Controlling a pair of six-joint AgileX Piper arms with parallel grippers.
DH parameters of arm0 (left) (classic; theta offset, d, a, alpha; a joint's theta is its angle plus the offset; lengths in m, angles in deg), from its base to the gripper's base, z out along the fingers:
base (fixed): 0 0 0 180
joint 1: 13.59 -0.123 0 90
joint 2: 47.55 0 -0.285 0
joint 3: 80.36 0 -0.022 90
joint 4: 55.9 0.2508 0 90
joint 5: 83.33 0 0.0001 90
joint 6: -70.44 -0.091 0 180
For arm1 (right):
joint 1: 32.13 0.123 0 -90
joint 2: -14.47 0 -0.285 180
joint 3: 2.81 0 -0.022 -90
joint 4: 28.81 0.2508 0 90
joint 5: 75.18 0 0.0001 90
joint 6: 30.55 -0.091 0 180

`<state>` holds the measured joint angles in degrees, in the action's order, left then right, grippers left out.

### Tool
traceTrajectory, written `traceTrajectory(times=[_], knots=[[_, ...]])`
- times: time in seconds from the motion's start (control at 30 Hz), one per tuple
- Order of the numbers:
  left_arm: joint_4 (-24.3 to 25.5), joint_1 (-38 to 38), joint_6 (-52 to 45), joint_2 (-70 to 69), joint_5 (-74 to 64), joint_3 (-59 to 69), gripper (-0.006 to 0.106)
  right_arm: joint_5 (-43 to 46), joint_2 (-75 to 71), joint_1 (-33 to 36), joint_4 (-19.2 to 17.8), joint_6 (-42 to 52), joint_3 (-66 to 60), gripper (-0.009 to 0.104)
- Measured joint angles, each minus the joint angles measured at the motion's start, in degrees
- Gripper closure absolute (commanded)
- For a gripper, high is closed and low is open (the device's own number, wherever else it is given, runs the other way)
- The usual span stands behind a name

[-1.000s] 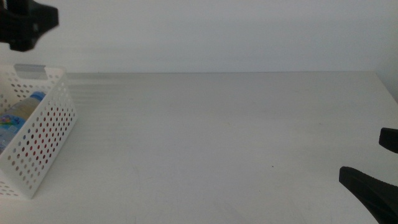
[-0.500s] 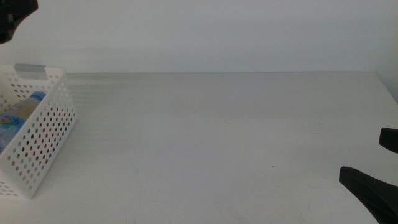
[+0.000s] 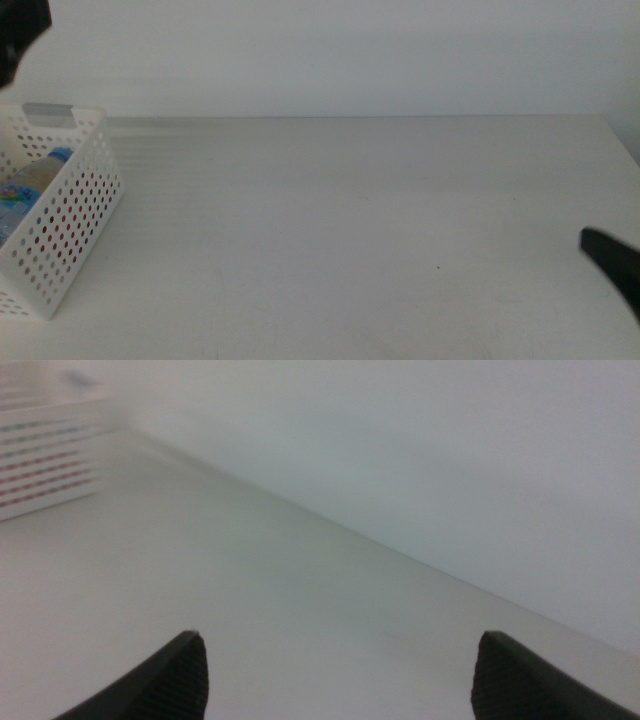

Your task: Use arms to grab the bottles and put them into the dustbin to the left of the table.

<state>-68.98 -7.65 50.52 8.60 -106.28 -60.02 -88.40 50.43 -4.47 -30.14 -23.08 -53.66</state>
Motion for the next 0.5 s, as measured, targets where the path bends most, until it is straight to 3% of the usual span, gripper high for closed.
traceTrajectory(times=[0.17, 0.5], knots=[[0.50, 0.00, 0.00, -4.75, 2.01, 8.13, 0.023, 0.35, -0.23, -11.35, 5.17, 0.00, -0.25, 0.025], [0.50, 0.00, 0.09, -24.44, 7.88, 29.83, 0.023, 3.11, -15.00, -20.86, 5.71, 0.00, -12.07, 0.025]])
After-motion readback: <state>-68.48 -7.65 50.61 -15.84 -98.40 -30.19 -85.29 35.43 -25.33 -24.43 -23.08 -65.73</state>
